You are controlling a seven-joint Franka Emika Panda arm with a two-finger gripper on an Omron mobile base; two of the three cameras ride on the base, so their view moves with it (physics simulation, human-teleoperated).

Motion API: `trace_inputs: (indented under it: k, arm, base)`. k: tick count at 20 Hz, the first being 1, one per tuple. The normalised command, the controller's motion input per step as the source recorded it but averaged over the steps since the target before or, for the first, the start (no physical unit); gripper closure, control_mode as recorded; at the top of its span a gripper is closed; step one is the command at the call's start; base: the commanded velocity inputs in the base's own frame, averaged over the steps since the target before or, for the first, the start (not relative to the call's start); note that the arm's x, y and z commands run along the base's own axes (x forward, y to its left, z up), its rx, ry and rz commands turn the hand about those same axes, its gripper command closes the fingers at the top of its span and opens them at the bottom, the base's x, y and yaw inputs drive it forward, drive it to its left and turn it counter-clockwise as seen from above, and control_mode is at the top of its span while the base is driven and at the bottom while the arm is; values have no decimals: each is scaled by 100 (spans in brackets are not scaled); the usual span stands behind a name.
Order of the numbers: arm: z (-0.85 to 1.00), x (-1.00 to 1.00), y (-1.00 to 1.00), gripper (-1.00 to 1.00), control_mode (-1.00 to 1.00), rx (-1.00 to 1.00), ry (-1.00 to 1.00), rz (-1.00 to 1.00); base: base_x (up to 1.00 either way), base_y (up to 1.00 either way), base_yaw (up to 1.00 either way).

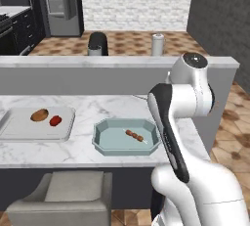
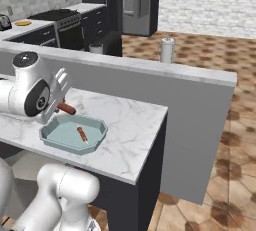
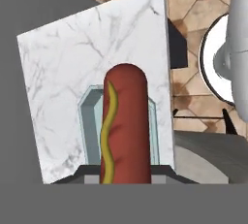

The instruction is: Place the cold items (potato and bell pepper) from the fridge in one tupperware on the dining counter. Place the warm items (kebab skewer and hot dog) in the stove area in another tupperware.

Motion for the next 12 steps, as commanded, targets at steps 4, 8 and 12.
trace_inputs:
  k: [4,8,12]
  arm:
    - [-100,100,52,100,-100,4,24,24]
    - [-100,82,22,100,-100,0,1,15]
    - [-100,58,0,100,-100,0,-15,10]
  base:
    - [0,0,0]
    - [0,0,0]
    - [0,0,0]
